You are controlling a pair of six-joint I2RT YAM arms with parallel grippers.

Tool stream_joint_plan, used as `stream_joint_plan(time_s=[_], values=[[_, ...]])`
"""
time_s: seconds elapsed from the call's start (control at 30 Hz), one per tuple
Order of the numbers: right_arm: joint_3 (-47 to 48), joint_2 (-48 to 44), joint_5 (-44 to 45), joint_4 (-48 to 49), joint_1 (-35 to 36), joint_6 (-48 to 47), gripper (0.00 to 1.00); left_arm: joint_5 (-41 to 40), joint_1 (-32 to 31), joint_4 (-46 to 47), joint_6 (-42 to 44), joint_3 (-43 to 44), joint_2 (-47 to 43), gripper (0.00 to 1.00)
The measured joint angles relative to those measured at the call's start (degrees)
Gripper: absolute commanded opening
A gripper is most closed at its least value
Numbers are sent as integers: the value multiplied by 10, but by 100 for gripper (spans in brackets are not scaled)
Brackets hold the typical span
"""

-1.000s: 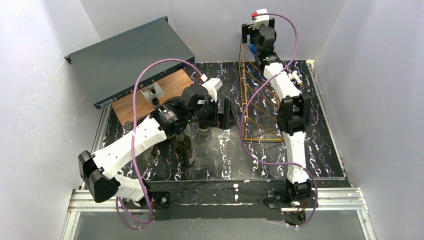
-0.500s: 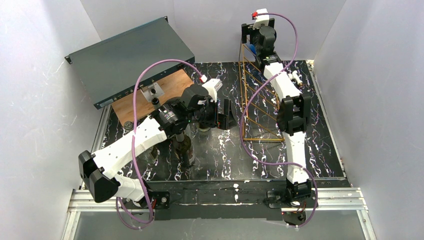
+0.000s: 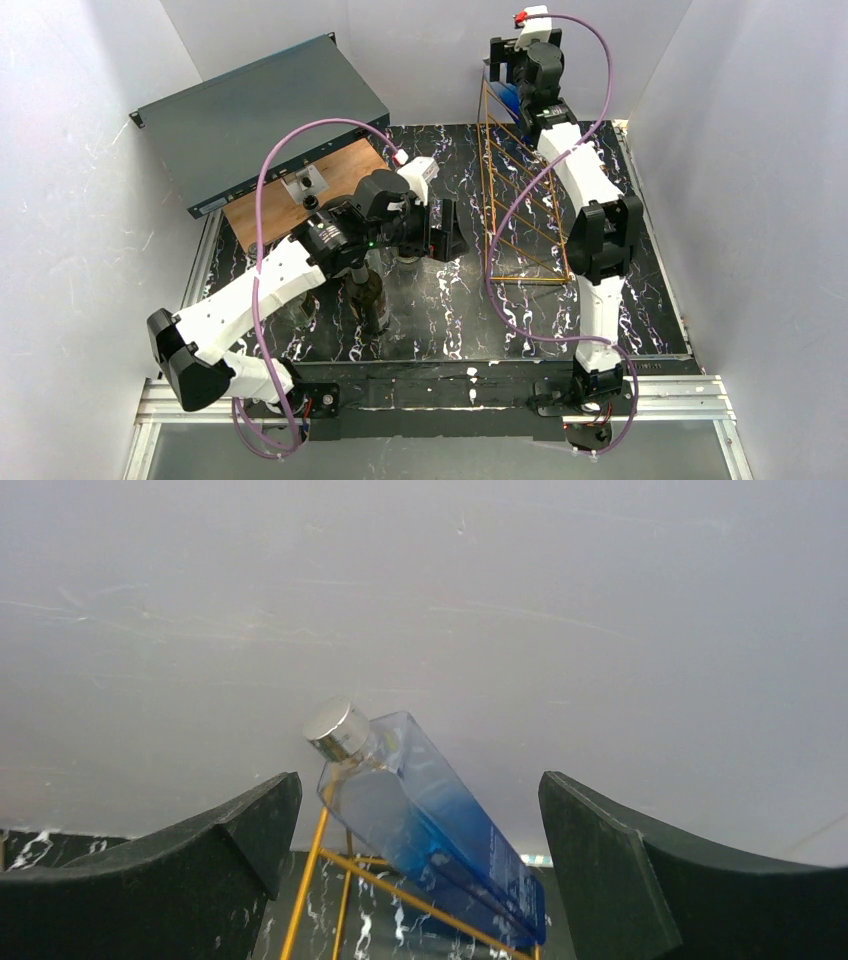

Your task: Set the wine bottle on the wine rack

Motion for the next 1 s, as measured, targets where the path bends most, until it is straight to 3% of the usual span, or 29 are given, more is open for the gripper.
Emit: stream_joint_plan(time_s=[0.17,0.43,0.8,1.0], values=[[-59,-69,9,-37,16,24,98,-5,3,-16,4,0,-14,98],[-228,-220,21,-110,54,99,98,-5,8,-44,3,27,-42,98],[-352,-401,42,-235,54,186,98,3,8,-55,-24,40,-153,98],[-452,-520,-3,-259,54,253,98,-17,8,-83,-29,34,-212,98]])
